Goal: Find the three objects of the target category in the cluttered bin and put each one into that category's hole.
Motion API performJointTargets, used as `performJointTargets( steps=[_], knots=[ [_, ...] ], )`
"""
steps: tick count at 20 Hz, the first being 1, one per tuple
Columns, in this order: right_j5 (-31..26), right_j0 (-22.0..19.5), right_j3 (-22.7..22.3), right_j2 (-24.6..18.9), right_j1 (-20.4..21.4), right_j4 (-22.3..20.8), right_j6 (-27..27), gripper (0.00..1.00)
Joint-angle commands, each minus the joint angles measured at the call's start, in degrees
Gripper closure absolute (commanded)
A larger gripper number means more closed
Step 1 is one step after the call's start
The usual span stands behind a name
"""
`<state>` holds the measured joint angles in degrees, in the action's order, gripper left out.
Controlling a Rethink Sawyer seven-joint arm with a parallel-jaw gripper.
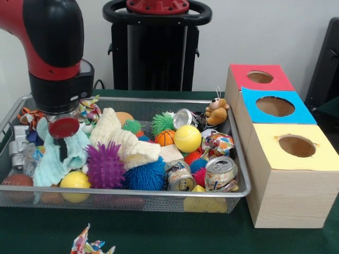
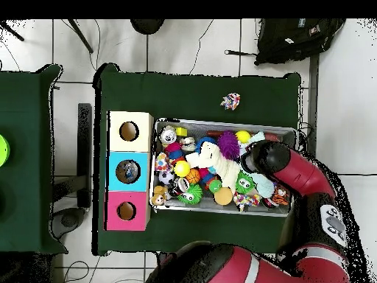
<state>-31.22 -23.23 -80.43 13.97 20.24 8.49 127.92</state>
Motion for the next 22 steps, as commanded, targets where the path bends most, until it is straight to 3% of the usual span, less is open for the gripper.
performJointTargets(
  steps=[1, 14, 22],
  knots=[
    [0.6, -3.3, -0.3, -2.0, -0.4, -4.0, -0.7, 0.00],
    [-9.6, -5.7, 2.0, -2.2, 5.2, -6.1, -2.9, 0.00],
    [-10.4, -6.5, 3.5, -3.0, 5.2, -7.3, -2.9, 0.00]
  ],
)
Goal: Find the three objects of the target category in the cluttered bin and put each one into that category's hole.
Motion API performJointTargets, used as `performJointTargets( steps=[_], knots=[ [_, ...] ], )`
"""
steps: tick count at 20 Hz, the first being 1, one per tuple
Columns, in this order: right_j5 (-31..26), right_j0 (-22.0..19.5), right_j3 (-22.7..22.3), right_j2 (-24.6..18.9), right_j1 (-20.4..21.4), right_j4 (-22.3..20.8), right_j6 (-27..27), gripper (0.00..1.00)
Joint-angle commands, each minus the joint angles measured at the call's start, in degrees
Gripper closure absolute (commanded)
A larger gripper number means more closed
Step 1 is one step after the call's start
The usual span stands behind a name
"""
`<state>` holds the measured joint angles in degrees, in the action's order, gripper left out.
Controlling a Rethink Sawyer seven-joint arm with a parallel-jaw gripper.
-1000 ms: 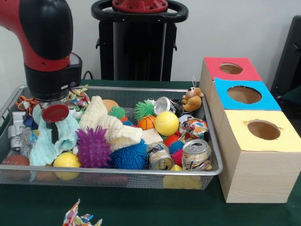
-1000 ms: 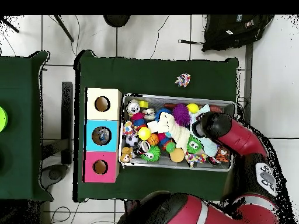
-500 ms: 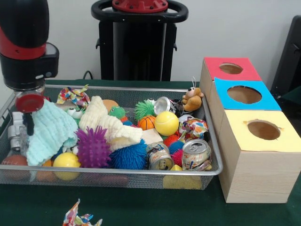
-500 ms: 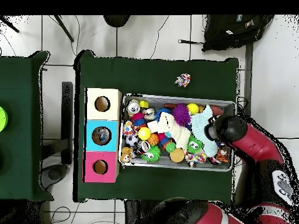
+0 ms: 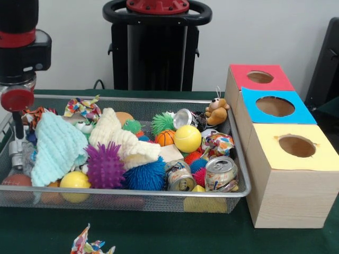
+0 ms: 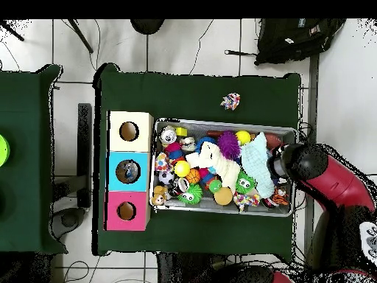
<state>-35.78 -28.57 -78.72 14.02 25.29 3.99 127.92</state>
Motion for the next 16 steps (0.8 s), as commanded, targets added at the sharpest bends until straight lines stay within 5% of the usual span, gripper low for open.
performJointTargets(
  steps=[1, 16],
  knots=[
    [-5.9, -1.0, 1.6, -3.1, 0.3, -3.0, -2.7, 0.00],
    [-4.6, -0.2, 0.2, -3.5, 0.8, -3.5, -1.1, 0.00]
  ],
)
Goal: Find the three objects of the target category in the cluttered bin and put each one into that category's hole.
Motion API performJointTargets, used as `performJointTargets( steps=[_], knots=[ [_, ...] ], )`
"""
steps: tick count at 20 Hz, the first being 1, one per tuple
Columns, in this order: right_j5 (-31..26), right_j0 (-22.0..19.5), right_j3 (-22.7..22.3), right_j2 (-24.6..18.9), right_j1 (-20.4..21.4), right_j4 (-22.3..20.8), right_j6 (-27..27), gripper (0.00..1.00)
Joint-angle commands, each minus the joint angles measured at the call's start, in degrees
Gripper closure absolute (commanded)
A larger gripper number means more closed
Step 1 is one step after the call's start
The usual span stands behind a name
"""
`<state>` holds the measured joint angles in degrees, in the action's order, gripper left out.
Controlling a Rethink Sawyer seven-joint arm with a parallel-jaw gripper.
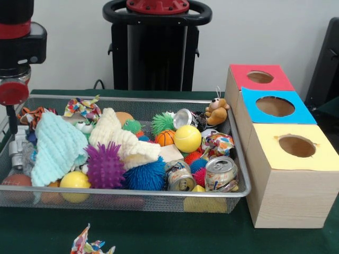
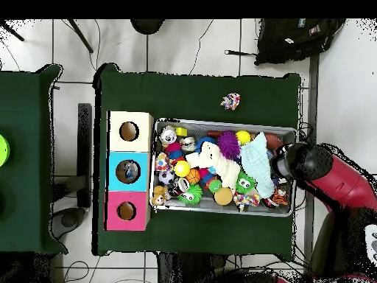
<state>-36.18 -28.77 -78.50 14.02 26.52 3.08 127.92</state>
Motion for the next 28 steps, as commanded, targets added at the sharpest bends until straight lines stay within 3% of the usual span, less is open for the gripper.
performJointTargets(
  steps=[1, 28],
  knots=[
    [-4.2, 0.1, 0.0, -3.4, -0.4, -2.6, -1.0, 0.00],
    [-1.1, 0.8, -3.6, -4.3, -0.1, -1.7, 0.9, 0.00]
  ],
)
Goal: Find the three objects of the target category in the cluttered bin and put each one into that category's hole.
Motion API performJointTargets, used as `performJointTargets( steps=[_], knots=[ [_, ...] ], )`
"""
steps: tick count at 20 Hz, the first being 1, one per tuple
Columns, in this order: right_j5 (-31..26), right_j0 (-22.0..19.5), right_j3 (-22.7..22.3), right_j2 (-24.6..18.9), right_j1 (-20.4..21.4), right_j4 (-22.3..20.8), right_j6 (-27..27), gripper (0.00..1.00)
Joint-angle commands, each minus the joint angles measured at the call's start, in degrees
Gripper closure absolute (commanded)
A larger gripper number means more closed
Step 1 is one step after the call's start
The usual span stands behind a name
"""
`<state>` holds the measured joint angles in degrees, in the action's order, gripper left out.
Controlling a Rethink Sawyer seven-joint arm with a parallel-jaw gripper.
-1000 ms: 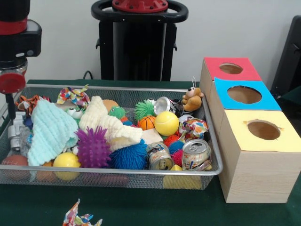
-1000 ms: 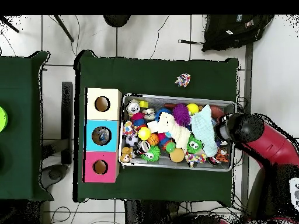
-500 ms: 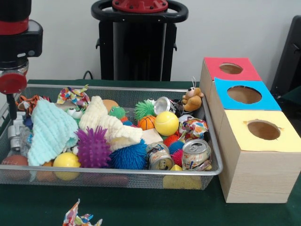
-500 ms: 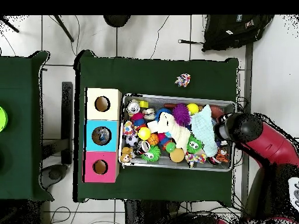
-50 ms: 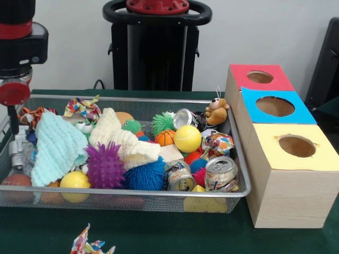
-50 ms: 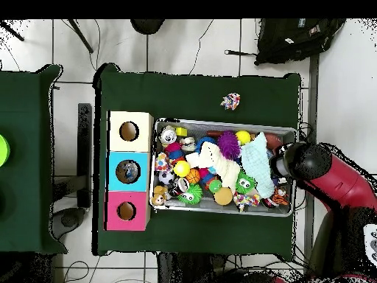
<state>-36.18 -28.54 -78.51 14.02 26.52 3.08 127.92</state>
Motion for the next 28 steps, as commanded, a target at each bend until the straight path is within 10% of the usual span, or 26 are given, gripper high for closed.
performJointTargets(
  steps=[1, 28],
  knots=[
    [-0.8, 0.5, -3.6, -4.4, -0.3, -1.7, 0.8, 0.00],
    [3.3, -0.1, -2.0, -4.7, -6.1, -0.2, 5.0, 0.00]
  ],
)
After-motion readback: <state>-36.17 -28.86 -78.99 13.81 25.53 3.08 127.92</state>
